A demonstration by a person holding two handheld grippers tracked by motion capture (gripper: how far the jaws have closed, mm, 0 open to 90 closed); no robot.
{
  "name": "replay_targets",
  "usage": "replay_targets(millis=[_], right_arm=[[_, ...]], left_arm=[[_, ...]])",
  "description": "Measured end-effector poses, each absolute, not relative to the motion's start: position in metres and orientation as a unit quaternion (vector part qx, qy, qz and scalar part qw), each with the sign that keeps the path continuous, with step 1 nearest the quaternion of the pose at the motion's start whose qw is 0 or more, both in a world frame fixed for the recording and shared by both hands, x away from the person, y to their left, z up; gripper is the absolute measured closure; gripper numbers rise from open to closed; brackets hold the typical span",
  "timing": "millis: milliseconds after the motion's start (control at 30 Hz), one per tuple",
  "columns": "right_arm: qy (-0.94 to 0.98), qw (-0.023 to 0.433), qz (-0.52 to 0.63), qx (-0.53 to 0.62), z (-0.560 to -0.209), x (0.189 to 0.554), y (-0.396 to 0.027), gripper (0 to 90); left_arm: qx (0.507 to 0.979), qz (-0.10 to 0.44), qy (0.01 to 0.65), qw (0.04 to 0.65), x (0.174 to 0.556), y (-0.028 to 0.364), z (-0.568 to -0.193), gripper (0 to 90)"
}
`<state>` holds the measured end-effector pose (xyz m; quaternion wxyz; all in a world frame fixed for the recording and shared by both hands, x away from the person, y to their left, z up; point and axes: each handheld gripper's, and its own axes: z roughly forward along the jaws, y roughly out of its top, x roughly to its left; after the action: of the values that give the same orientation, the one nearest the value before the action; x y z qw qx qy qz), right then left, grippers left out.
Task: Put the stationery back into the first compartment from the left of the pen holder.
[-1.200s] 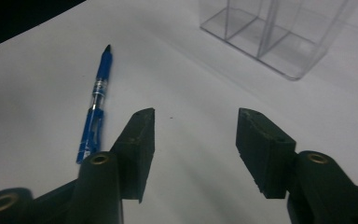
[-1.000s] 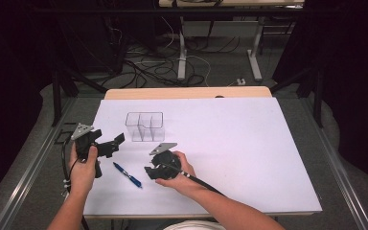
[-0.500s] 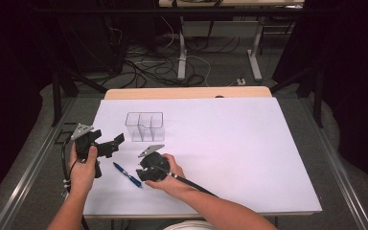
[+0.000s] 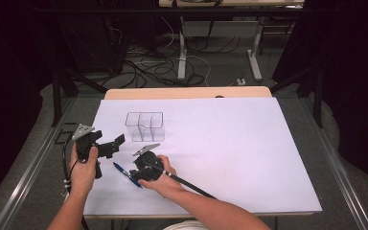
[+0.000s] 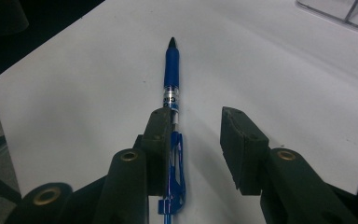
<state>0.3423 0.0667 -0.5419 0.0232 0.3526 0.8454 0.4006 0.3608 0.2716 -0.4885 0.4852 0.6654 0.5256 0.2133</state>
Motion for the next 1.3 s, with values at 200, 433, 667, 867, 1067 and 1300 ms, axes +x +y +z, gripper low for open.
replay_targets(millis=[200, 433, 667, 867, 1067, 1300], right_arm=[[0.849, 0.037, 0.401, 0.341, -0.546, 0.338, 0.075, 65.1], [0.858, 0.042, 0.395, 0.326, -0.551, 0.334, 0.087, 65.7], [0.866, 0.049, 0.391, 0.308, -0.556, 0.331, 0.093, 67.1], [0.871, 0.045, 0.378, 0.309, -0.56, 0.331, 0.095, 72.1], [0.872, 0.048, 0.375, 0.311, -0.56, 0.332, 0.095, 76.5], [0.872, 0.047, 0.374, 0.311, -0.56, 0.332, 0.094, 77.3]], left_arm=[[0.663, 0.213, 0.528, 0.487, 0.361, 0.273, -0.489, 0.2], [0.663, 0.213, 0.527, 0.487, 0.361, 0.273, -0.489, 0.2], [0.664, 0.212, 0.528, 0.485, 0.361, 0.274, -0.489, 0.2], [0.664, 0.213, 0.527, 0.486, 0.361, 0.273, -0.49, 0.2], [0.667, 0.211, 0.527, 0.483, 0.361, 0.272, -0.49, 0.2], [0.665, 0.213, 0.527, 0.485, 0.361, 0.273, -0.49, 0.2]])
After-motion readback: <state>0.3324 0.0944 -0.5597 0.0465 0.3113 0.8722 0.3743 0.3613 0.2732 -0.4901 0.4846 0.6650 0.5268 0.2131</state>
